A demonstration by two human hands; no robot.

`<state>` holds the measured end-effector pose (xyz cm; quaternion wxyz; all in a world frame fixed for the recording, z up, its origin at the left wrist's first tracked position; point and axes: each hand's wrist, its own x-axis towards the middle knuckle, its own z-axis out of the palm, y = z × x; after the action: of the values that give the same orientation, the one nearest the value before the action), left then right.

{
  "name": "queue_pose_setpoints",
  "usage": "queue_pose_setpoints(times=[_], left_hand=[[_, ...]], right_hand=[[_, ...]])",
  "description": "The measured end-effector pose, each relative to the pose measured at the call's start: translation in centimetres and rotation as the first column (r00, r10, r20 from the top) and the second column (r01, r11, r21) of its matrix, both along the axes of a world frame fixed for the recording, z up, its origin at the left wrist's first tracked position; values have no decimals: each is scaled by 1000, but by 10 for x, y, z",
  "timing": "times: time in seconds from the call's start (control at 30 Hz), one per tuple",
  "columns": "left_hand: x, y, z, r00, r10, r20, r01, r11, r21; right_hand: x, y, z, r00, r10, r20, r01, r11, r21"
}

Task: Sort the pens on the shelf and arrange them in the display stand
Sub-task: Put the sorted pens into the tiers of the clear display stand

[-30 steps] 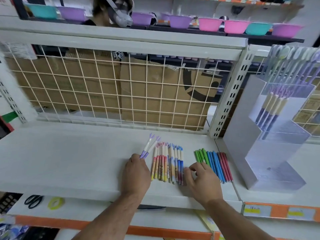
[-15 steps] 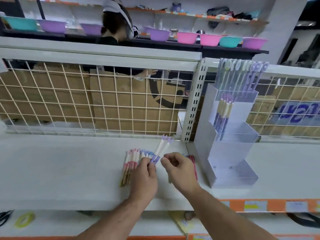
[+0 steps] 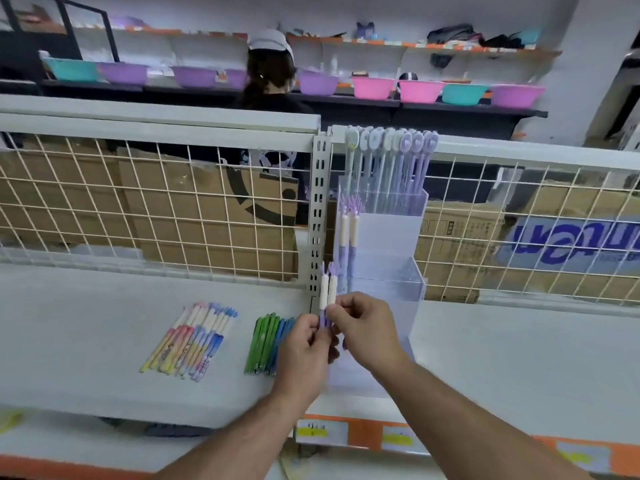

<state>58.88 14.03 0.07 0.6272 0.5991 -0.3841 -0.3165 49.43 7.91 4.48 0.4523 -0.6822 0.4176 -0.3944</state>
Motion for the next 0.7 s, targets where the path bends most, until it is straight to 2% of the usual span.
queue_pose_setpoints(times=[0.17, 0.3, 0.47, 0.7], left_hand=[[-36, -15, 17, 997, -31, -76, 28, 999, -33], [-40, -26, 14, 1000, -22, -13, 23, 999, 46], [-41, -28, 10, 998, -29, 63, 21, 993, 119], [-40, -32, 3, 991, -29, 131, 10, 989, 146]], right_hand=[[-39, -20, 19, 998, 54, -14, -54, 998, 14], [-53, -46, 38, 1000, -3, -28, 1, 995, -100], [-51, -73, 72, 998, -43, 40, 49, 987, -155], [-34, -92, 96, 993, -107, 56, 116, 974, -193]])
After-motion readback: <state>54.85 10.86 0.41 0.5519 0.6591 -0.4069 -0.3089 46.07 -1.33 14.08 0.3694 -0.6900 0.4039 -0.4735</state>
